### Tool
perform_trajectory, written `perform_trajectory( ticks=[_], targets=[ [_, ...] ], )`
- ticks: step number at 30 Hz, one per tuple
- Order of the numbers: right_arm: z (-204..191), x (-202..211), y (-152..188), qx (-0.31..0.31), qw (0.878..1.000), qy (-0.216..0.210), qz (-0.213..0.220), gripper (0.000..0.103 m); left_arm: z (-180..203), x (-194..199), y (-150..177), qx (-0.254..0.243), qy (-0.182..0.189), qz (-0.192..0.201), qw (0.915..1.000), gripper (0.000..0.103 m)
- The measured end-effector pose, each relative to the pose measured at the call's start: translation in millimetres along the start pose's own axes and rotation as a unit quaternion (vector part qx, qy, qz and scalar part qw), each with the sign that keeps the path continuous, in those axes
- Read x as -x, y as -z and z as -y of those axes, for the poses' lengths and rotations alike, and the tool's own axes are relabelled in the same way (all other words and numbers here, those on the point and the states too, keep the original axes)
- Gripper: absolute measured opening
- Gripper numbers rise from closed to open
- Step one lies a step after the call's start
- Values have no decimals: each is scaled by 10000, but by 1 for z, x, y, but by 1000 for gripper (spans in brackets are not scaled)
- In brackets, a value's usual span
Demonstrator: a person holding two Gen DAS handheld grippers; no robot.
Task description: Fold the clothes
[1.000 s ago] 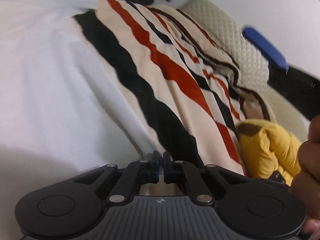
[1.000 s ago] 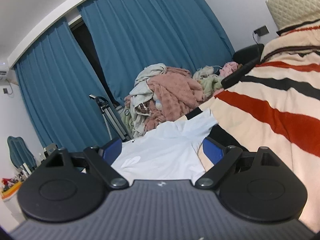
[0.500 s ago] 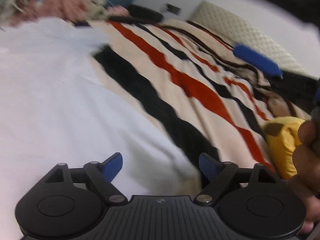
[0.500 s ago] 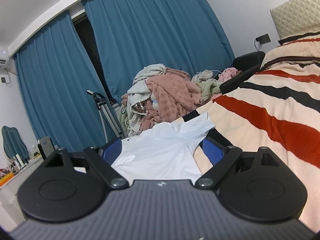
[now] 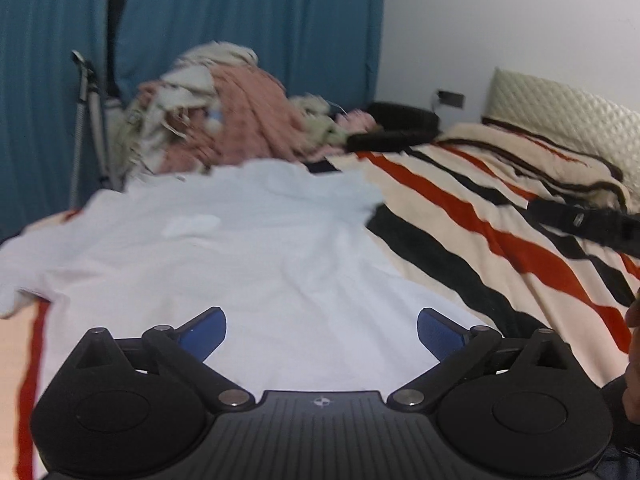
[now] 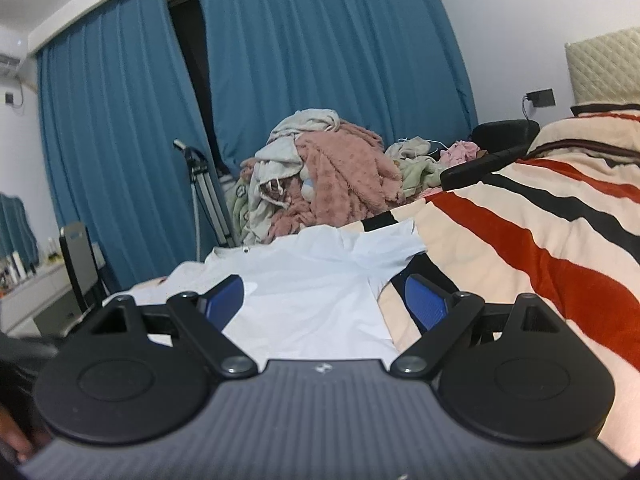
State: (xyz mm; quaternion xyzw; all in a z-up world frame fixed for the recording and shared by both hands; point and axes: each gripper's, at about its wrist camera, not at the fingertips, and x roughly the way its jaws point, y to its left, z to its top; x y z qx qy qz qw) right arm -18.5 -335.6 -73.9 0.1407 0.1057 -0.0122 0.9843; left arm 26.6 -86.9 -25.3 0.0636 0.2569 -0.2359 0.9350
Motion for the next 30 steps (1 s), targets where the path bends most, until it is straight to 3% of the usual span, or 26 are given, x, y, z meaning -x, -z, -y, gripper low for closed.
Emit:
perform_trajectory(
  ticks=[9, 12, 16, 30],
  targets=[
    [-14, -6, 3, 353, 9993, 52, -124, 89, -46, 65, 15, 550, -390, 666, 9955, 103],
    [-15, -6, 3, 363, 9992, 97, -126, 89, -62, 66, 25, 851, -427, 504, 9942, 103],
    [-17, -7, 3, 411, 9990, 137, -124, 89, -68, 68, 24, 800, -755, 483, 9928, 103],
    [-19, -10, 3, 438, 9988, 142, -155, 89, -57, 66, 26, 872, -708, 463, 9926, 103]
  ],
)
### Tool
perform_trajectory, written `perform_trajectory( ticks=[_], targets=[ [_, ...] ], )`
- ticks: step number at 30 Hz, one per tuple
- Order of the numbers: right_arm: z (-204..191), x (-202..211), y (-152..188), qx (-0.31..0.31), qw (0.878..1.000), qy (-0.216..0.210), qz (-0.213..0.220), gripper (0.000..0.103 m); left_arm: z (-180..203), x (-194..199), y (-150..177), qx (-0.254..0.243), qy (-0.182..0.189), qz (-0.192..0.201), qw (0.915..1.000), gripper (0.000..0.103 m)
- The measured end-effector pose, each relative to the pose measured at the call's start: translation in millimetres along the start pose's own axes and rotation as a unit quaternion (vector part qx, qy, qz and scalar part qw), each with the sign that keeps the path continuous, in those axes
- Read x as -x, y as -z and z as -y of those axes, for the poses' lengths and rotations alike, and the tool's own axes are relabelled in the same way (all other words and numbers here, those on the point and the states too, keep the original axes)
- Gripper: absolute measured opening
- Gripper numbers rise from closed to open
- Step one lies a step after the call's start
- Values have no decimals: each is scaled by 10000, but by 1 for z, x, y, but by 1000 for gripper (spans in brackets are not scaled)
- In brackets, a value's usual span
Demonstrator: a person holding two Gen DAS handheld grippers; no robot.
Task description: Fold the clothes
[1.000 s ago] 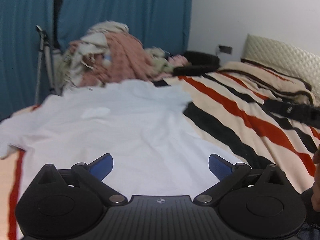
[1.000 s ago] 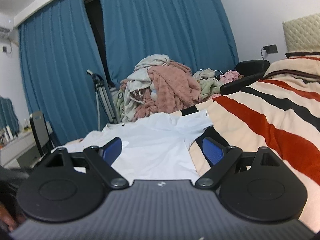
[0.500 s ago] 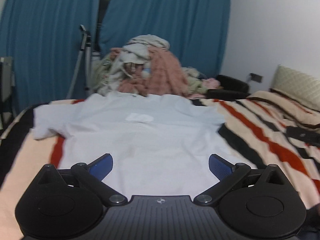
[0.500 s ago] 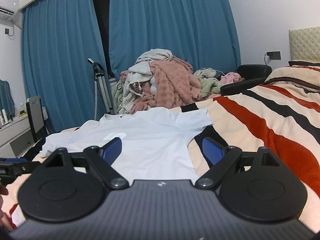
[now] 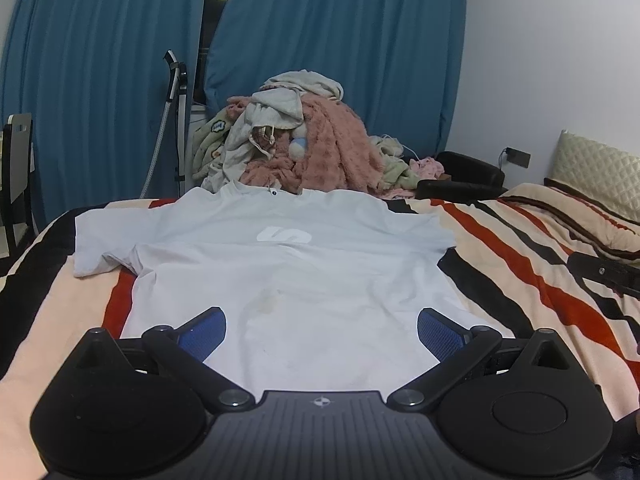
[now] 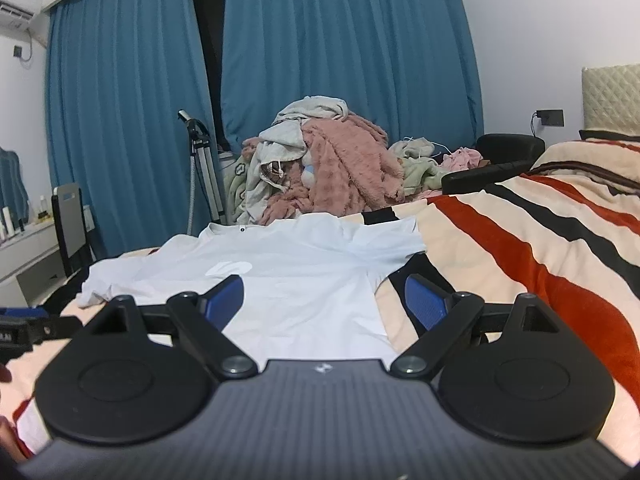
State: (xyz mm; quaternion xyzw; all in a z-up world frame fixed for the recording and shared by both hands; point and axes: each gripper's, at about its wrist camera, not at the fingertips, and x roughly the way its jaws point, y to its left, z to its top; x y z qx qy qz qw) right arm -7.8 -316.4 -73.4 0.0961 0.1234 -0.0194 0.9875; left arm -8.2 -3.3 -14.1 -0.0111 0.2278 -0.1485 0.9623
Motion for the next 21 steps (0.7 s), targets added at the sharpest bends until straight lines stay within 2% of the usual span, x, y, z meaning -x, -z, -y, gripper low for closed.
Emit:
perform_trajectory(
  ticks=[4, 10, 13, 14, 16, 17, 18, 21],
  targets=[
    [6, -5, 0, -247, 9997, 26, -74, 89, -2, -2, -1, 75, -61, -34, 9999, 103],
    [11, -16, 0, -497, 9982, 286, -170, 89, -6, -5, -2, 203, -104, -44, 9997, 103],
    [15, -47, 1, -875, 9938, 518, -441, 90, -9, -10, -1, 358, -74, -113, 9993, 103],
    [19, -63, 1, -1094, 9911, 454, -613, 90, -11, -12, -1, 408, -66, -141, 9990, 103],
    [34, -98, 4, -1871, 9777, 179, -934, 88, -13, -15, 1, 508, -49, -201, 9985, 103],
    [43, -116, 5, -2285, 9675, 38, -1085, 83, -15, -16, 1, 562, -44, -213, 9982, 103],
    [53, -133, 8, -2739, 9544, -56, -1182, 74, -16, -17, 2, 615, -47, -211, 9979, 103],
    [84, -184, 22, -3886, 9128, -147, -1252, 73, -21, -21, 4, 799, -54, -214, 9966, 103]
  ],
)
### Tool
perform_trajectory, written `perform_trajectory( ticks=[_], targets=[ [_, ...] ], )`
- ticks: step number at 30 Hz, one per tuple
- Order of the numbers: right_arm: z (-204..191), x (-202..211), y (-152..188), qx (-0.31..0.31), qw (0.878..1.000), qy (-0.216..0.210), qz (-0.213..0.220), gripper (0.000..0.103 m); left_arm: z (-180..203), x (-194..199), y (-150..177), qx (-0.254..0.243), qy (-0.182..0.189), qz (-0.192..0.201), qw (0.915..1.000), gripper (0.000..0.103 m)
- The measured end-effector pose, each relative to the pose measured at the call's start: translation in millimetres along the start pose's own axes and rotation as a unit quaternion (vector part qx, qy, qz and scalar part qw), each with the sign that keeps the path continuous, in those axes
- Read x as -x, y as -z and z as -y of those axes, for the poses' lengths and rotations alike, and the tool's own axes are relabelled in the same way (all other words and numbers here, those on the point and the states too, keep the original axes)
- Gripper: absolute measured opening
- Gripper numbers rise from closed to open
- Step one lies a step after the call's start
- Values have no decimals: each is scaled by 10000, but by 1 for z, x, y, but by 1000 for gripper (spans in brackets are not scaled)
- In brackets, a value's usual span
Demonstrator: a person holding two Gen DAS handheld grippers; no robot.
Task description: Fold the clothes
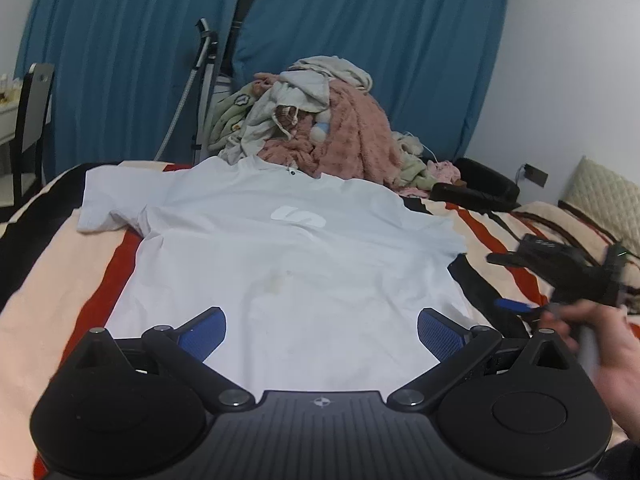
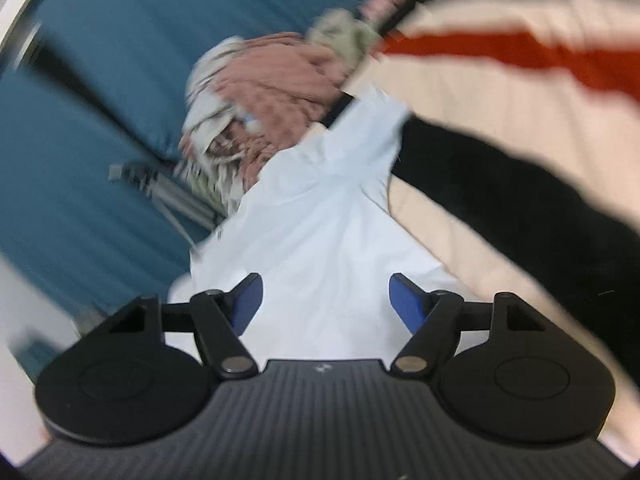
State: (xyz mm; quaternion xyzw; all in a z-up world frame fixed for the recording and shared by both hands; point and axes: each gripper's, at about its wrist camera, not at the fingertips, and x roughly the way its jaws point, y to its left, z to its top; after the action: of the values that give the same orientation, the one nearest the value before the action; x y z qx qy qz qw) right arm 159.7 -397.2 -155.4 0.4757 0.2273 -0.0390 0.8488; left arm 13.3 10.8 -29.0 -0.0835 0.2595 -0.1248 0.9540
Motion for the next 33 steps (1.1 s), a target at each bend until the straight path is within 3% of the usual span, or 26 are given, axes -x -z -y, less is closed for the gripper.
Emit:
perform_trajectory(
  ticks=[4, 8, 12, 17, 22, 23, 25, 27, 28, 31, 33],
  targets=[
    [33, -57, -28, -552, 9980, -249, 156, 72, -6, -9, 2, 231, 48, -54, 9997, 103],
    [54, -110, -52, -539, 9977, -246, 323, 72, -6, -21, 2, 253, 124, 144, 9995, 103],
    [70, -162, -70, -262, 9979, 22, 596, 70, -3, -42, -3, 192, 191, 272, 9993, 103],
    [61, -218, -84, 795, 9932, -239, 818, 74, 5, -86, -11, -99, 354, 225, 9991, 103],
    [51, -259, -110, 987, 9889, -162, 1100, 72, 3, -123, -18, -185, 277, 317, 9989, 103],
    [48, -266, -115, 1056, 9878, -130, 1141, 70, 1, -129, -20, -132, 249, 288, 9992, 103],
    [40, -276, -121, 1192, 9863, 23, 1139, 52, -5, -141, -22, -26, 191, 231, 9995, 103],
    [33, -275, -124, 1324, 9838, 344, 1161, 17, -10, -147, -26, 64, 105, 217, 9997, 103],
    [26, -275, -126, 1435, 9803, 604, 1218, 11, -13, -146, -28, 70, 28, 251, 9997, 103],
    [-8, -262, -122, 2033, 9613, 1191, 1427, 9, -22, -136, -30, -117, -367, 531, 9978, 103],
    [-36, -248, -119, 2503, 9450, 1260, 1687, 8, -32, -126, -33, -2, -551, 572, 9968, 103]
  ],
)
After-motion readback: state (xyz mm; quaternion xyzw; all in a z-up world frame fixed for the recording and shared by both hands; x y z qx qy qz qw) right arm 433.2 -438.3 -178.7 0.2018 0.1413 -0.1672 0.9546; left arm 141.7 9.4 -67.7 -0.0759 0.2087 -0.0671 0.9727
